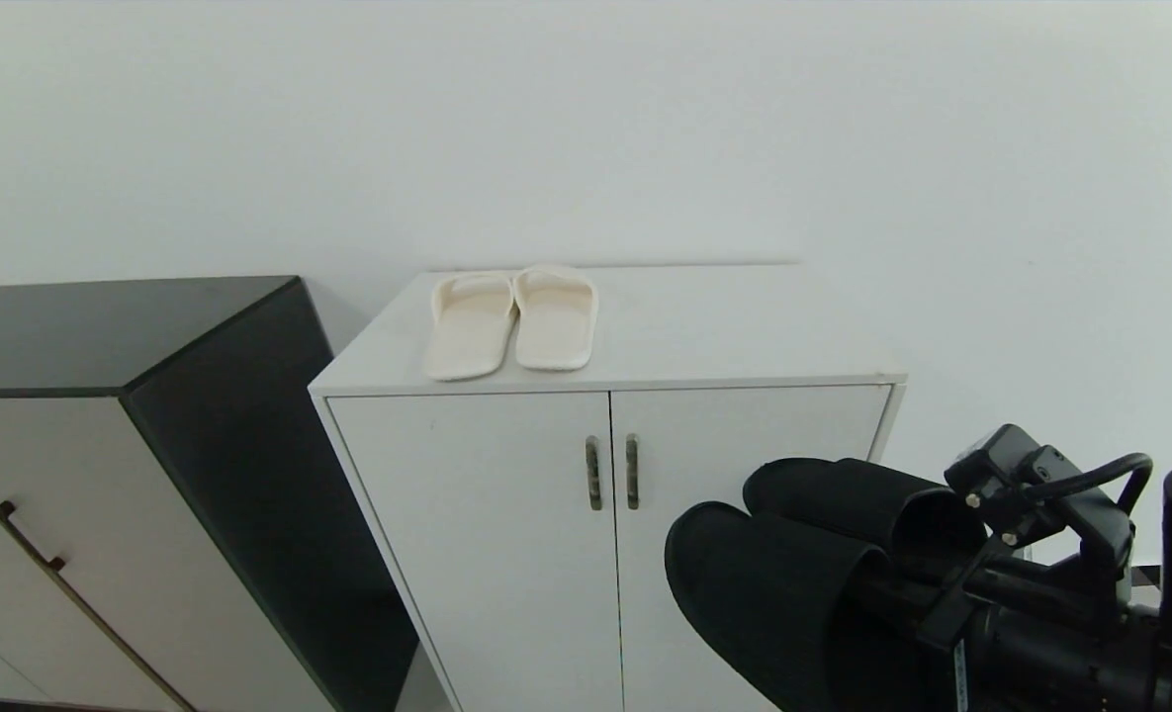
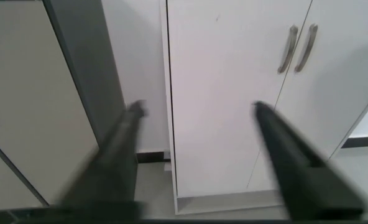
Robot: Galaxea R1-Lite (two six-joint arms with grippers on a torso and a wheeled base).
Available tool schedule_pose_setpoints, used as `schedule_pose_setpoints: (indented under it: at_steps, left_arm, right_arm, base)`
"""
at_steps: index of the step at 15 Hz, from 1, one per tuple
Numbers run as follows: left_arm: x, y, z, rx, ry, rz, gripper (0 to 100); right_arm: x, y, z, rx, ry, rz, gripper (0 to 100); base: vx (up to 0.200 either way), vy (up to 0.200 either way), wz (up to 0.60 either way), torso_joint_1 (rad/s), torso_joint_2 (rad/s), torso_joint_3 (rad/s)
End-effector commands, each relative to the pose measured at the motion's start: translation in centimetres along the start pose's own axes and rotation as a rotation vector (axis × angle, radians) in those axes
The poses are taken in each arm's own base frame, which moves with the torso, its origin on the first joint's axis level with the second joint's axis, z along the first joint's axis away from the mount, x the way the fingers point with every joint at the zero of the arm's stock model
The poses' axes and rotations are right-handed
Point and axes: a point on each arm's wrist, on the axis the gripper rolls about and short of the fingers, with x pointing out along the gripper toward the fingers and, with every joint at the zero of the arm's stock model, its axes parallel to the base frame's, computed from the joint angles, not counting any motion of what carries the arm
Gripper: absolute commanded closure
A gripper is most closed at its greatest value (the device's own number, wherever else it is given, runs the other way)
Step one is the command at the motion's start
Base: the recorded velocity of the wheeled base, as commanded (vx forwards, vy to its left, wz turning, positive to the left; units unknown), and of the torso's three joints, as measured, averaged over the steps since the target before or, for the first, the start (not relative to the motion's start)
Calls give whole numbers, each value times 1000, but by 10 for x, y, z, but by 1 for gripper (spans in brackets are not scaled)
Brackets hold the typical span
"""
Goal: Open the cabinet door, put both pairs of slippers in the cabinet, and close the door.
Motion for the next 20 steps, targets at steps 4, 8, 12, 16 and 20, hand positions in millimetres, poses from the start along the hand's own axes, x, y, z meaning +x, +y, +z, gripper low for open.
schedule_pose_setpoints:
  at_steps: [4,8,12,16,20]
  left_arm:
    - [0,0,0,-1,1,0,0]
    - [3,0,1,3,40,-16,0]
    - [2,0,0,8,23,-15,0]
    - [10,2,47,-23,26,-146,0]
    - [35,-4,83,-70,120,-322,0]
  right_arm:
    - [-1,1,0,-3,-5,4,100]
    - [-6,0,3,0,-23,3,100]
    - [-8,0,3,1,-29,4,100]
    - [-10,-1,2,-14,-32,7,100]
    - [-10,0,2,-16,-28,14,100]
  base:
    - [0,0,0,-188,500,314]
    - [0,0,0,-167,485,322]
    - [0,0,0,-129,471,334]
    - [0,0,0,-93,448,353]
    - [0,0,0,-30,416,382]
